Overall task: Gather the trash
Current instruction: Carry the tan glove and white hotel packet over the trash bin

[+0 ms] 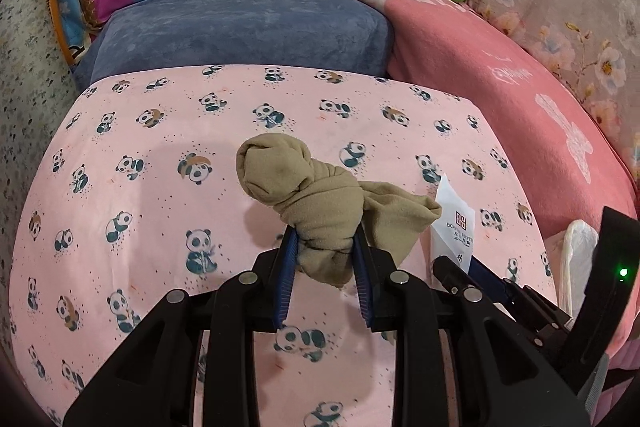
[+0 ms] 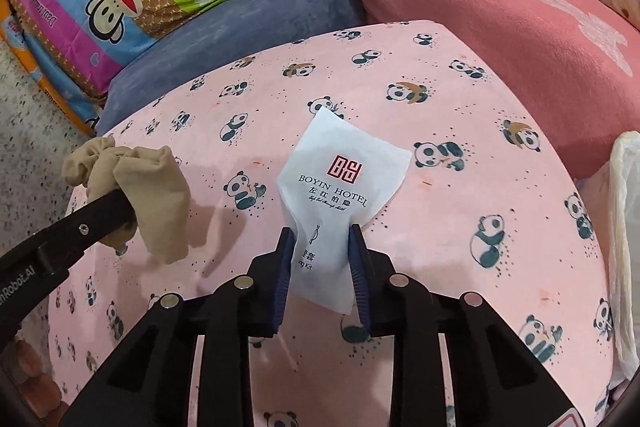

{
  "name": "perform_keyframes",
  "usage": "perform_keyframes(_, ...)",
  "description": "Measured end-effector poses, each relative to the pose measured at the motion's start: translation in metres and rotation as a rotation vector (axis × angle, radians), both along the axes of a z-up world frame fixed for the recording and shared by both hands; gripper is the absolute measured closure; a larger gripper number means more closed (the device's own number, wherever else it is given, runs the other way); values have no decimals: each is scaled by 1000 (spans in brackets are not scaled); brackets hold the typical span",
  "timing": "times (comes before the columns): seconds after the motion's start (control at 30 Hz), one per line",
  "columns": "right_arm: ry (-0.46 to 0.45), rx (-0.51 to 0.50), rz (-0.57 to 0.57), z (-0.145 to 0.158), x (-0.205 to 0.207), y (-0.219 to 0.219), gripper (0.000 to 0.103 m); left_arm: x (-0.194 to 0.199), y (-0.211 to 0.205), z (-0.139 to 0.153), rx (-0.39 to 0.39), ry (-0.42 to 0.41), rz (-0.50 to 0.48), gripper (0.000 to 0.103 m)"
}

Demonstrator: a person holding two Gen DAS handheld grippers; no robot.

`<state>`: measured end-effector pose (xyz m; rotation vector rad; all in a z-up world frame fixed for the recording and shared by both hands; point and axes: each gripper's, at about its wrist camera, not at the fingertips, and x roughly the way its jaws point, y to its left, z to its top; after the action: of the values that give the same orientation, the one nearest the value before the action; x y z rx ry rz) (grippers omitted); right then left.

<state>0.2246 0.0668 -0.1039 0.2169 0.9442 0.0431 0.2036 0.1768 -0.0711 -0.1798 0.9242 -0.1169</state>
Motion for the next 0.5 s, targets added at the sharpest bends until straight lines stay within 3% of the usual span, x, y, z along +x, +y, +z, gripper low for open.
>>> perform_keyframes(0.5,-208,66,-115,79,-74,-91,76,-45,-81,54,33,-108,-131,77)
